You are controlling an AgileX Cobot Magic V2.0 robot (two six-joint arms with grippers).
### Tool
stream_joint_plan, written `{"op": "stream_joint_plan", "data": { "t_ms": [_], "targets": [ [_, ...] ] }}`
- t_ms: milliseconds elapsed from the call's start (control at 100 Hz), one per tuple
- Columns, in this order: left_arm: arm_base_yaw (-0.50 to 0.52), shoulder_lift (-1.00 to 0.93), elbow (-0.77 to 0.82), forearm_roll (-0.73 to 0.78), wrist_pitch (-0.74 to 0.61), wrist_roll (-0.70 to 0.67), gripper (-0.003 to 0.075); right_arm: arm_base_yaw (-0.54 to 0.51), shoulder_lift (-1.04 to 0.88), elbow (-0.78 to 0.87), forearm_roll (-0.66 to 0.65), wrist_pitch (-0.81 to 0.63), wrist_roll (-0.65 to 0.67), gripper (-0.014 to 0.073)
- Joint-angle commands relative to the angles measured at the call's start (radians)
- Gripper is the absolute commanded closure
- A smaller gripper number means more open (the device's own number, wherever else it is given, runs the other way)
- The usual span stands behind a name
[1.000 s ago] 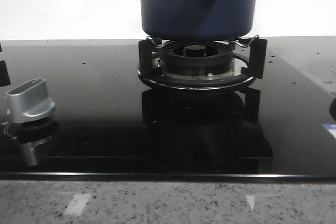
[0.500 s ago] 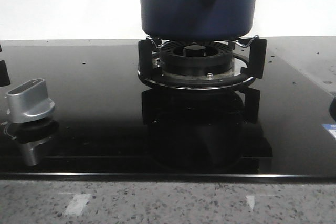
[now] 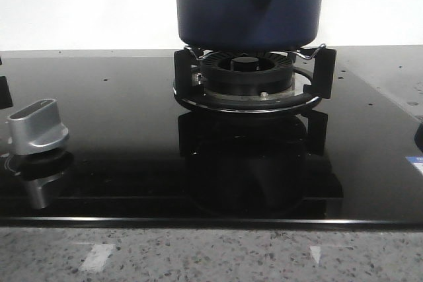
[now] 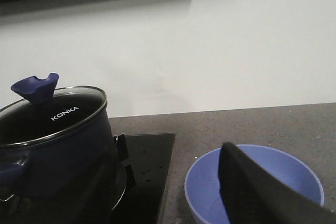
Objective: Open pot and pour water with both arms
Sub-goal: 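Lower the open left gripper around the blue lid knob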
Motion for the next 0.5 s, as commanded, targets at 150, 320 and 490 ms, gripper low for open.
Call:
{"op": "stream_joint_plan", "data": {
  "t_ms": [150, 320, 490],
  "targets": [
    [0.001, -0.03, -0.026, -0.014, -0.101, -0.047, 0.0301, 0.001, 0.023, -0.035, 0.004, -0.102, -0.007, 0.0211],
    [0.001, -0.03, -0.026, -0.001, -0.097, -0.047, 0.0301, 0.001, 0.023, -0.035, 0.004, -0.102, -0.007, 0.0211],
    [-0.02, -0.03, -0.026, 0.084, -0.097, -0.05, 0.0297, 0.001, 0.023, -0.035, 0.004, -0.102, -0.007, 0.0211]
  ]
}}
